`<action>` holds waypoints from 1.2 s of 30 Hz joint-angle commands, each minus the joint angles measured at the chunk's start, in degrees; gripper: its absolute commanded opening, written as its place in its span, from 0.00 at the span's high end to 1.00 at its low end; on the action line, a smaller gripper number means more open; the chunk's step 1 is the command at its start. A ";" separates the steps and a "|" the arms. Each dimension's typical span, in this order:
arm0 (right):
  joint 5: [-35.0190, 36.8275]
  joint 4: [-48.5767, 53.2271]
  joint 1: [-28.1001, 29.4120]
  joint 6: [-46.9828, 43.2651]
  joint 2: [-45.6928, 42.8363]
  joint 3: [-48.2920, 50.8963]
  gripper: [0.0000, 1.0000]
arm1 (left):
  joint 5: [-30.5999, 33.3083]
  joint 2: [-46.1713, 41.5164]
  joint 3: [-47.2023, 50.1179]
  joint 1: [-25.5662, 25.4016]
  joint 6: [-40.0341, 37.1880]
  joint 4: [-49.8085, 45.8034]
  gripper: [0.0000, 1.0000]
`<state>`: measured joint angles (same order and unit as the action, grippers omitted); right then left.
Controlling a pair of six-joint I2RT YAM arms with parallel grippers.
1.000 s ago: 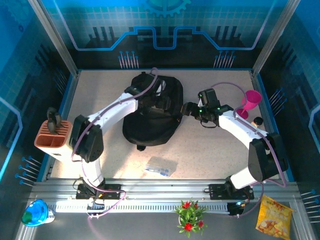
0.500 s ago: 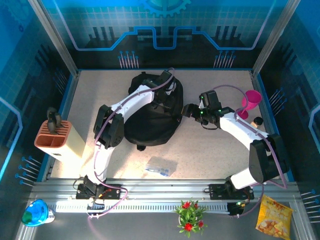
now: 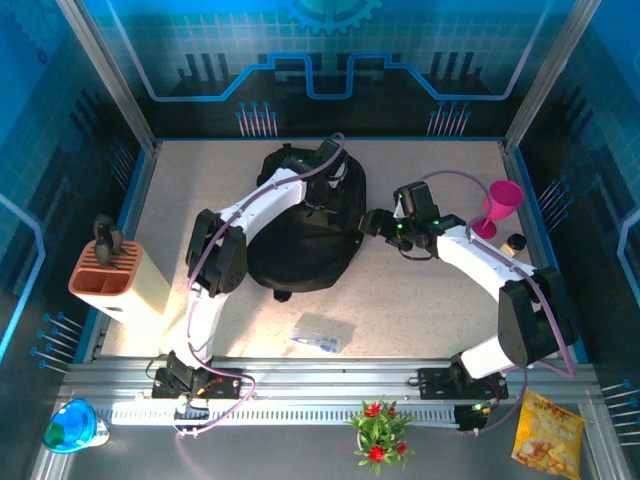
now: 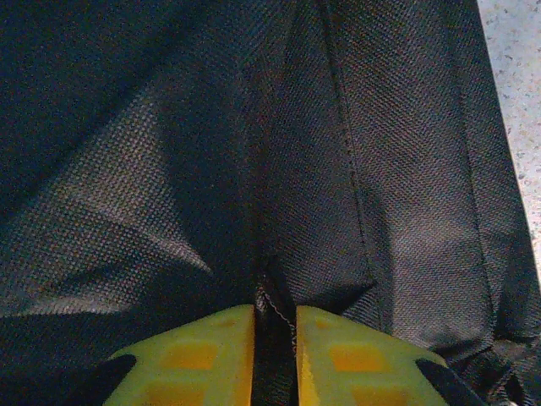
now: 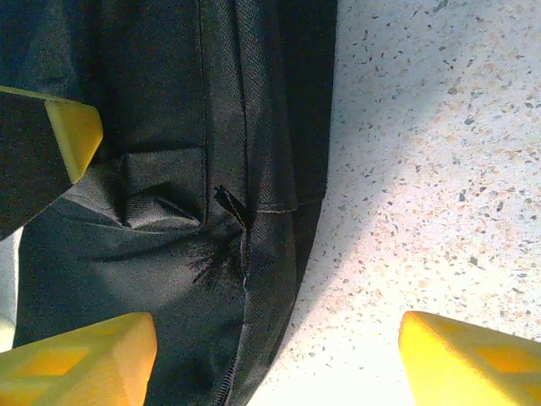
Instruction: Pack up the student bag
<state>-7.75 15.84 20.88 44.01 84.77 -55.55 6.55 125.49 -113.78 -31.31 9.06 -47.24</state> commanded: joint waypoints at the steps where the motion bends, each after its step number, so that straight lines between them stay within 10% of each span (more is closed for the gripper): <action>1: 0.72 0.62 0.90 0.54 1.09 -1.80 0.24 | -1.25 -3.90 1.60 1.01 1.57 0.99 0.83; 17: 1.39 1.26 1.24 0.75 1.62 -2.01 0.24 | -6.52 -5.62 6.54 3.76 4.09 4.69 0.95; 28: 1.42 1.22 1.61 0.77 1.78 -1.92 0.24 | -6.00 -3.27 5.52 3.72 7.60 4.33 0.63; 36: 1.60 1.30 1.61 0.73 2.15 -1.77 0.24 | -6.25 -0.18 2.60 3.68 9.56 2.08 0.77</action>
<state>-6.46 16.47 21.82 44.18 85.91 -55.94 0.56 123.55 -108.95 -27.79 17.52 -43.27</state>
